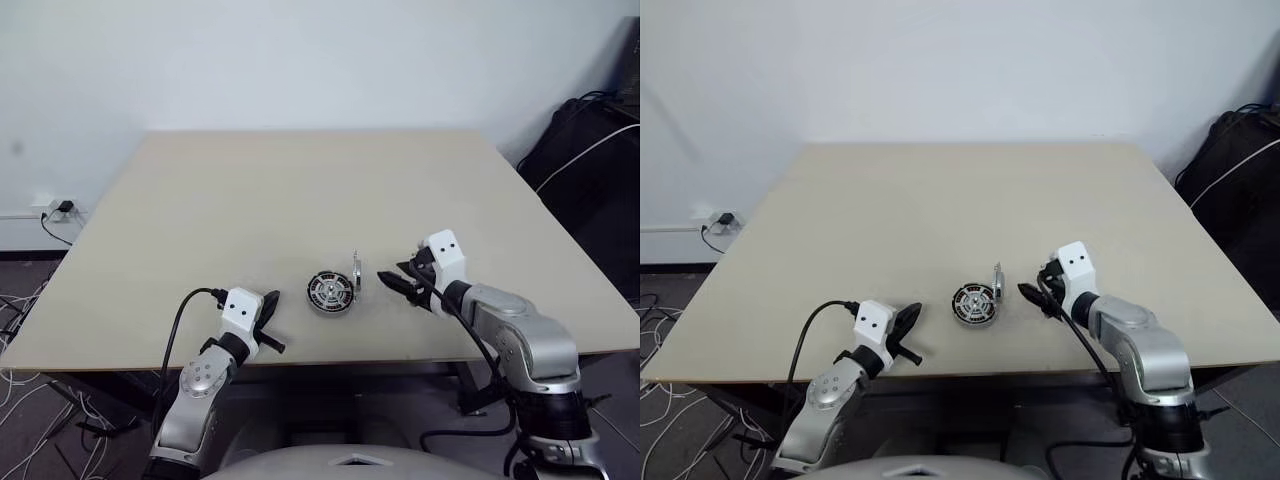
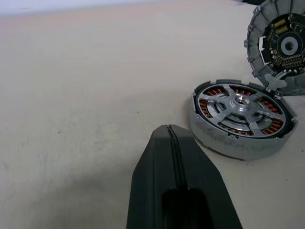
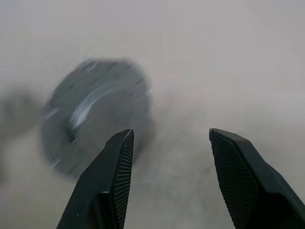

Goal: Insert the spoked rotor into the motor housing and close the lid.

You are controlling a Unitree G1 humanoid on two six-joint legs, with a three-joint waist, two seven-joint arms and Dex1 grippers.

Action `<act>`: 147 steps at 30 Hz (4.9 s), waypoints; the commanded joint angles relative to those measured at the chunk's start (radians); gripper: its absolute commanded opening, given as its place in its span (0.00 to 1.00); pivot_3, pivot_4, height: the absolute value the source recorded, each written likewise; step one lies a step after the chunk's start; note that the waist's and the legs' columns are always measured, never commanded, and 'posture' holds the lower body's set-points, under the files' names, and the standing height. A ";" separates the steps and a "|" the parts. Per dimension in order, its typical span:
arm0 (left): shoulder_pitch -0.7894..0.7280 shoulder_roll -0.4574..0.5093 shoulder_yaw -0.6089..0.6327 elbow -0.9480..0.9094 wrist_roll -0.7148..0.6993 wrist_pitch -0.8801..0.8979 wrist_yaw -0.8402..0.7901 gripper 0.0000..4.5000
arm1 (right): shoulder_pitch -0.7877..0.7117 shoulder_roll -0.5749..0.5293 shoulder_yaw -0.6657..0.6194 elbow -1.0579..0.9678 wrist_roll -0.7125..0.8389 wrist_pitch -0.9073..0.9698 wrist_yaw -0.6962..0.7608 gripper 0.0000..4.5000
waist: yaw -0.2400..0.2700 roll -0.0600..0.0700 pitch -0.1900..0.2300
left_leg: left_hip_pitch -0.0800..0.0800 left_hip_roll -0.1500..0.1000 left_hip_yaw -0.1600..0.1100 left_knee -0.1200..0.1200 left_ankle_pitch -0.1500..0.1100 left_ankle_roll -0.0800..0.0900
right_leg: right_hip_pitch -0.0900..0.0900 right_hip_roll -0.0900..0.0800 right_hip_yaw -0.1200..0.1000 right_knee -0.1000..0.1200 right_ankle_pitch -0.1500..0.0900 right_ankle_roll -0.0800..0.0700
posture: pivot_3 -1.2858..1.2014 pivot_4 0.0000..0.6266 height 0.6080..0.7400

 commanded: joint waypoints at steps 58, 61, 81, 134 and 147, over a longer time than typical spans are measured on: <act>0.018 0.001 0.000 -0.042 -0.012 0.018 -0.006 0.00 | -0.018 0.165 0.162 -0.190 0.383 -0.171 0.173 0.59 | 0.000 0.001 0.001 | -0.001 0.000 -0.001 0.000 -0.001 0.000 | -0.005 -0.004 -0.001 -0.001 0.000 0.002 | 0.52 0.00 1.00; 0.013 0.000 0.002 -0.038 -0.012 0.019 -0.010 0.00 | -0.022 0.158 0.167 -0.188 0.396 -0.175 0.166 0.59 | 0.001 0.001 0.001 | -0.002 0.000 -0.001 0.000 -0.001 0.000 | -0.005 -0.004 -0.001 -0.001 0.000 0.002 | 0.52 0.00 1.00; 0.015 -0.004 0.000 -0.040 -0.011 0.019 -0.007 0.00 | -0.032 0.127 0.185 -0.171 0.408 -0.181 0.150 0.59 | 0.004 0.001 0.001 | -0.002 0.000 -0.001 0.000 -0.001 0.000 | -0.005 -0.005 -0.001 -0.001 0.000 0.001 | 0.52 0.00 1.00; 0.024 0.000 0.001 -0.032 -0.015 0.020 -0.006 0.00 | -0.068 0.010 0.104 0.206 0.146 -0.176 0.025 0.59 | 0.010 0.000 0.002 | -0.004 0.000 0.000 -0.001 -0.002 0.002 | -0.002 -0.003 -0.001 -0.002 -0.001 0.001 | 0.52 0.00 1.00; 0.037 -0.001 0.007 -0.036 -0.017 0.018 -0.003 0.00 | -0.099 0.100 0.152 0.290 0.138 -0.181 0.066 0.59 | 0.006 0.001 0.002 | -0.003 0.000 0.000 -0.001 -0.002 0.002 | -0.003 -0.005 0.000 -0.002 -0.001 0.001 | 0.52 0.00 1.00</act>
